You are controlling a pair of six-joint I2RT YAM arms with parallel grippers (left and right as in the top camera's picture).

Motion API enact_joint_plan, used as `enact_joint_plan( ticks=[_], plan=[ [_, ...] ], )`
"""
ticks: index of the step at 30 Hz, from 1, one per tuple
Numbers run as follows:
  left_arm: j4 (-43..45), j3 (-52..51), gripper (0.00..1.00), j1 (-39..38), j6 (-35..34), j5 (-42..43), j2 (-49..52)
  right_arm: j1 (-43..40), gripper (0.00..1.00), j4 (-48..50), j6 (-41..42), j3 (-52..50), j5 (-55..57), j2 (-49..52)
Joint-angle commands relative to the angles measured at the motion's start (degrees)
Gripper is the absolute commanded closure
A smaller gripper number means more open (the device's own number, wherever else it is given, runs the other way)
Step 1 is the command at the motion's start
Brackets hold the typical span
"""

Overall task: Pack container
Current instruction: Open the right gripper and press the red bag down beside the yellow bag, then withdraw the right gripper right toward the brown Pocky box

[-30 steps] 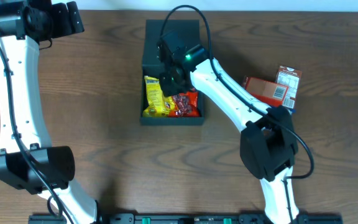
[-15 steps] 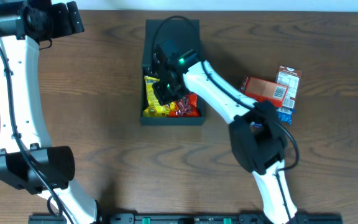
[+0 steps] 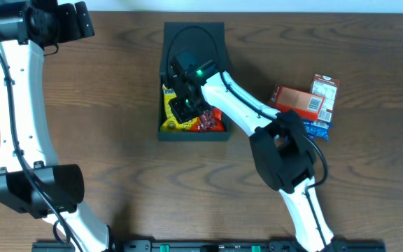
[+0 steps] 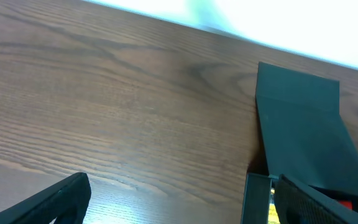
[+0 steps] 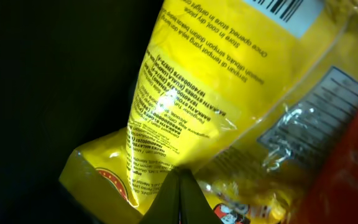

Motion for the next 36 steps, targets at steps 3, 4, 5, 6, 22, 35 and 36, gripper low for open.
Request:
enact_joint_plan(
  ticks=[3, 4, 5, 6, 22, 35, 36],
  plan=[
    [-0.1, 0.0, 0.05, 0.3, 0.2, -0.6, 0.8, 1.0, 0.99, 0.9, -2.3, -0.2, -1.7, 3.7],
    [-0.2, 0.0, 0.05, 0.3, 0.2, -0.6, 0.8, 1.1, 0.99, 1.2, -2.3, -0.2, -1.7, 3.8],
    [-0.2, 0.0, 0.05, 0.3, 0.2, -0.6, 0.8, 1.1, 0.99, 1.4, -2.7, -0.2, -1.7, 3.8],
    [-0.2, 0.0, 0.05, 0.3, 0.2, -0.6, 0.8, 1.2, 0.99, 1.6, -2.8, -0.2, -1.7, 3.8],
    [-0.4, 0.0, 0.05, 0.3, 0.2, -0.6, 0.8, -3.2, 0.98, -8.5, -3.1, 16.9, 0.5, -1.9],
    [-0.4, 0.0, 0.05, 0.2, 0.2, -0.6, 0.8, -25.9, 0.96, -21.4, -2.7, 19.0, 25.1, -9.4],
    [-0.4, 0.0, 0.05, 0.2, 0.2, -0.6, 0.8, -27.3, 0.9, -21.9, -4.3, 19.0, 26.1, -9.4]
  ],
)
